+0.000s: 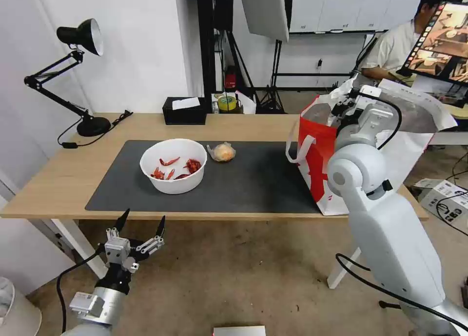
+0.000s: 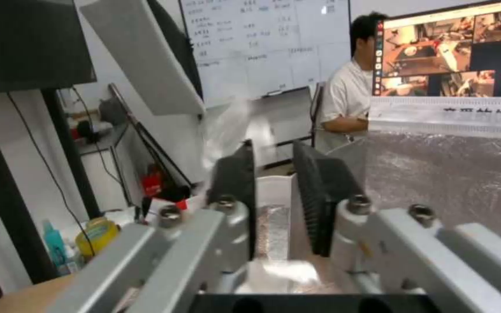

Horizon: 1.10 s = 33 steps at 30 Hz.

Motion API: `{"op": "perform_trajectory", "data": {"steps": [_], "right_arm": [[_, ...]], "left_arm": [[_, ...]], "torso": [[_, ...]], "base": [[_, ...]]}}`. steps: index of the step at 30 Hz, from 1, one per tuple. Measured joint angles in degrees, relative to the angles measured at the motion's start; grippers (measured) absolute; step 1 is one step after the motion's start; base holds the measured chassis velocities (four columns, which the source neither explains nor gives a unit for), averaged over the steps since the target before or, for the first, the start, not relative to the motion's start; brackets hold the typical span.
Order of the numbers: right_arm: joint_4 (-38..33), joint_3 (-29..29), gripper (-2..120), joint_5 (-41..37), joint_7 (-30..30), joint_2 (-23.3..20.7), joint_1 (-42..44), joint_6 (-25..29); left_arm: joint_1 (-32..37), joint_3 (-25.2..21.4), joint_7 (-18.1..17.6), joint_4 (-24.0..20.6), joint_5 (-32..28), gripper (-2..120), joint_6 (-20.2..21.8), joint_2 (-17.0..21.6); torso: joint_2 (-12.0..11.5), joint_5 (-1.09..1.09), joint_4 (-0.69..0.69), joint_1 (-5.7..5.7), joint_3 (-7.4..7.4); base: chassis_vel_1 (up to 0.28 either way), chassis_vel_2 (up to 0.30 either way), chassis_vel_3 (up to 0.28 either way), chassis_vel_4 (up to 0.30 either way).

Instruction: Pick up the trash from the table and place it into the takeout bag.

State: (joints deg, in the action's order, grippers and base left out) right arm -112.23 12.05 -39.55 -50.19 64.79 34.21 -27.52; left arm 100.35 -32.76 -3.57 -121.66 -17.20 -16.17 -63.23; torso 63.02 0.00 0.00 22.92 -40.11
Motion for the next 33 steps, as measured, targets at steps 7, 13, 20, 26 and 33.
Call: {"op": "perform_trajectory", "data": {"steps": [7, 13, 20, 26, 33], "right_arm": [[-0.35, 0.57, 44, 0.33, 0.91, -0.56, 0.5, 0.87], [-0.73, 0.73, 67, 0.57, 2.51, -1.0, 1.19, 1.29], [-0.68, 0.5, 92, 0.63, 3.52, -0.95, 1.0, 1.34], [-0.56, 0.01, 100, 0.91, 4.2, -0.4, 1.41, 1.3], [-1.57, -0.19, 100, 0.97, 9.29, -0.61, 2.57, 2.01]], "left_arm": [[0.0, -0.02, 0.0, 0.07, 0.0, 100, 0.01, 0.06], [-0.4, 0.44, 0.11, 0.44, 0.0, 100, 0.03, 0.09], [-0.6, 0.47, 0.13, 0.43, -0.1, 100, 0.13, 0.34], [-0.63, 0.33, 0.14, 0.35, -0.28, 100, 0.14, 0.31], [-0.68, 0.17, 0.14, 0.33, -0.45, 100, 0.11, 0.36]], "torso": [[0.0, 0.0, 0.0, 0.0, 0.0], [0.0, 0.0, 0.0, 0.0, 0.0], [0.0, -0.01, 0.0, 0.0, 0.0], [0.0, -0.01, 0.0, 0.0, 0.0], [0.0, -0.01, 0.0, 0.0, 0.0]], "base": [[0.0, 0.0, 0.0, 0.0], [0.0, 0.0, 0.0, 0.0], [0.0, 0.0, 0.0, 0.0], [0.0, 0.0, 0.0, 0.0], [0.0, 0.0, 0.0, 0.0]]}}
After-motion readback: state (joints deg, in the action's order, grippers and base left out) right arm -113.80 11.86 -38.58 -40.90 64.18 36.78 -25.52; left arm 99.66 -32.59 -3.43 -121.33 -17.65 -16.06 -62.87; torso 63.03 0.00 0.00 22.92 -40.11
